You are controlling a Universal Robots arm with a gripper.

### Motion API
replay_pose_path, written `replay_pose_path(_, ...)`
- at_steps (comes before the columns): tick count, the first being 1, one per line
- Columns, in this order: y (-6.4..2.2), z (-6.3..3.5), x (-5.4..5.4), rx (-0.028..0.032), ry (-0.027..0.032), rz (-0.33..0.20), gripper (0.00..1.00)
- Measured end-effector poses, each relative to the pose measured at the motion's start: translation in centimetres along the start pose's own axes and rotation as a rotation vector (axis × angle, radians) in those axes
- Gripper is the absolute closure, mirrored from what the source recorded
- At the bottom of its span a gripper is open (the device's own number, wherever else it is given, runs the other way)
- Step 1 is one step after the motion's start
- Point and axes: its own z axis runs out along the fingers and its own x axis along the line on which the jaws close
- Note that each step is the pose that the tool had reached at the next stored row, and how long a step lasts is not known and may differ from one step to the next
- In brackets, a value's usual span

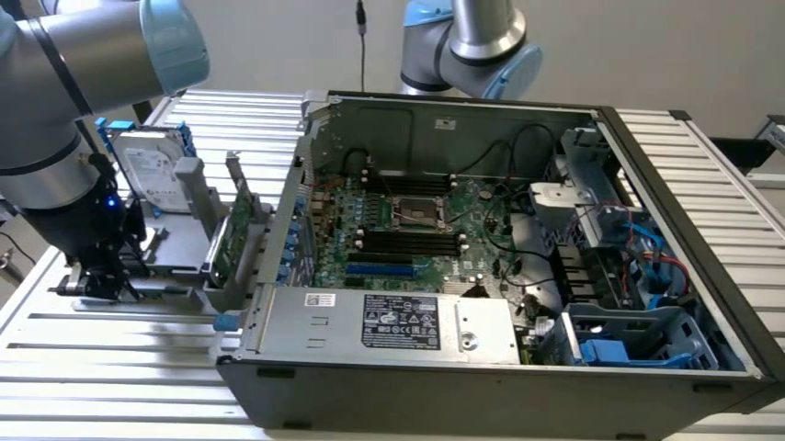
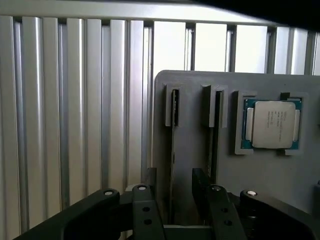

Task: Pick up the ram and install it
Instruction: 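Pick up the ram and move it above insertion slot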

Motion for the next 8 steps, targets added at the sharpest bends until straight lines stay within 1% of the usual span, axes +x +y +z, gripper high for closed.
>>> replay_pose_path(3,0.17,0.18,0.0,-0.0053,-0.0003,0.0,0.58)
replay_pose_path(4,0.21,0.25,0.0,-0.0063,-0.0004,0.001,0.58)
replay_pose_path(8,0.31,0.73,0.02,-0.0074,-0.0007,0.001,0.58)
